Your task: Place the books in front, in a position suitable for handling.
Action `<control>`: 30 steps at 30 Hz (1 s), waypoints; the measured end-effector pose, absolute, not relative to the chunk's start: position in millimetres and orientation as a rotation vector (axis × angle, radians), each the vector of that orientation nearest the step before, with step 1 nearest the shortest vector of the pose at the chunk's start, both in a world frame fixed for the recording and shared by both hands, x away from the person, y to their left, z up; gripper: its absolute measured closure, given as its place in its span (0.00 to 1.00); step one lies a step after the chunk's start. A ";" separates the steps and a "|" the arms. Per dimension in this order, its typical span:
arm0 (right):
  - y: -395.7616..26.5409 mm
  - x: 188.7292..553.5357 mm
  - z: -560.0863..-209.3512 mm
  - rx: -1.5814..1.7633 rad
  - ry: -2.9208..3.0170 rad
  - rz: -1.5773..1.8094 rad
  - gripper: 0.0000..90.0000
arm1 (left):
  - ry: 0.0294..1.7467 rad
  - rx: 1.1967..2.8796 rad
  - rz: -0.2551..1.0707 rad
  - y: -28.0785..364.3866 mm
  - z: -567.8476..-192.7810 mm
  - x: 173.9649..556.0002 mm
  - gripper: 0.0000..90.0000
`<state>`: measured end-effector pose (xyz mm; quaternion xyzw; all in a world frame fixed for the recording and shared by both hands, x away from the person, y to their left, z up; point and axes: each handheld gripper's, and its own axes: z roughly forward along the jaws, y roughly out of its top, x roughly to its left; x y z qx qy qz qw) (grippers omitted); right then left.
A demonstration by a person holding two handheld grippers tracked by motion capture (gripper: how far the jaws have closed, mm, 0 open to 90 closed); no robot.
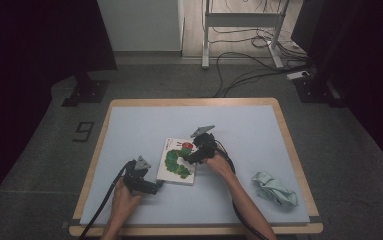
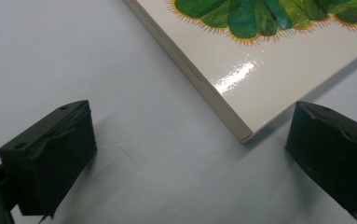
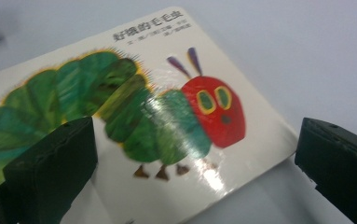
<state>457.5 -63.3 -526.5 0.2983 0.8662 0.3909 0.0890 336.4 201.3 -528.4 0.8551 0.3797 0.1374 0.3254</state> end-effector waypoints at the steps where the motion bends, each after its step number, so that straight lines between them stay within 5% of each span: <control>1: -62.3 460.8 -526.9 0.894 2.581 1.167 0.00 | 0.995 2.241 0.360 201.3 -528.4 336.4 0.01; 16: -57.2 472.2 -531.7 0.911 2.619 1.233 0.00 | 1.002 2.237 0.363 200.7 -528.6 335.2 0.01; 30: -81.3 441.6 -531.7 0.900 2.631 1.239 0.00 | 1.018 2.235 0.373 207.5 -528.0 326.9 0.02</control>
